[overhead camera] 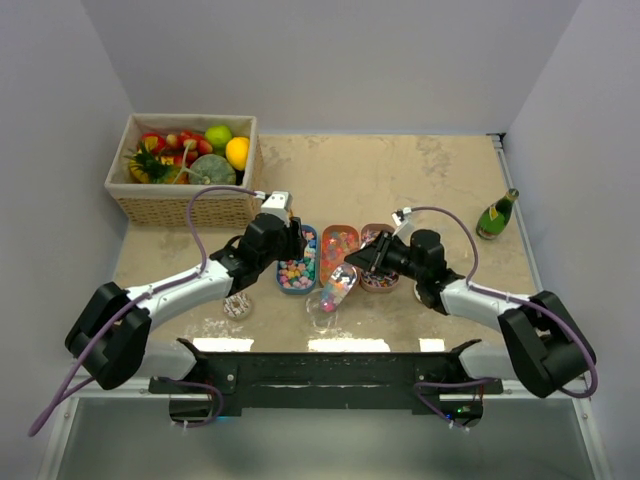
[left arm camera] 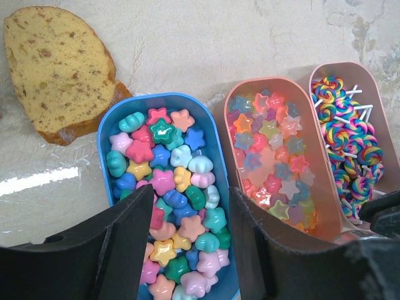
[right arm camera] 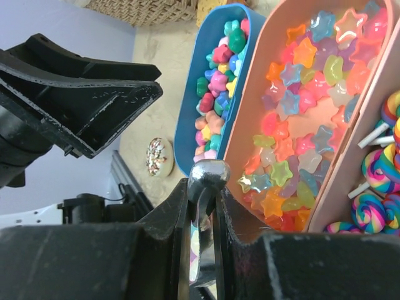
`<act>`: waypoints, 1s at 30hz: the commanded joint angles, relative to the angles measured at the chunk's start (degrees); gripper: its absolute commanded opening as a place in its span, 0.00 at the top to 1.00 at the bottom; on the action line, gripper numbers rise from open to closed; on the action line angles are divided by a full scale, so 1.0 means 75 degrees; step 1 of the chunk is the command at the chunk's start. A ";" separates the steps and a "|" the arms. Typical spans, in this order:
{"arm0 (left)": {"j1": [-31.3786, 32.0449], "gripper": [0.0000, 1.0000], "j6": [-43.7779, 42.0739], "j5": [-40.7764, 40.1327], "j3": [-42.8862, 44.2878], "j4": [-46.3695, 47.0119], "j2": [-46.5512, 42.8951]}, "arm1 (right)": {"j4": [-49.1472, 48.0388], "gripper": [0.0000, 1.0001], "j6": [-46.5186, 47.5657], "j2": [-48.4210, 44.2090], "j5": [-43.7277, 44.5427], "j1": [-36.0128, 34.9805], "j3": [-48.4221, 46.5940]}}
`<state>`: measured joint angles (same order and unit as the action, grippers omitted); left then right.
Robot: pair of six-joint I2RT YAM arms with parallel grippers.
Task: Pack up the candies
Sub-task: Place the fake candies in the packing bottle.
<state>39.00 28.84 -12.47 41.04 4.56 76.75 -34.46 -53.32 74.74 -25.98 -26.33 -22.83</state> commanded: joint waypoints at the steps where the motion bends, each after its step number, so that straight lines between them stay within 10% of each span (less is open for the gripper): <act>1: -0.0033 0.43 -0.0166 -0.0212 0.0189 0.0131 -0.0249 | 0.0433 1.00 0.0757 -0.0414 0.0580 -0.0157 -0.0424; 30: -0.0033 0.43 -0.0166 -0.0271 0.0130 0.0131 -0.0308 | 0.1407 1.00 0.1976 -0.1188 0.1354 -0.0744 -0.0893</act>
<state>39.00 28.67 -12.91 41.04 4.54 76.25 -23.81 -41.23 67.51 -18.24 -31.24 -26.57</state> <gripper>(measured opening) 0.570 0.168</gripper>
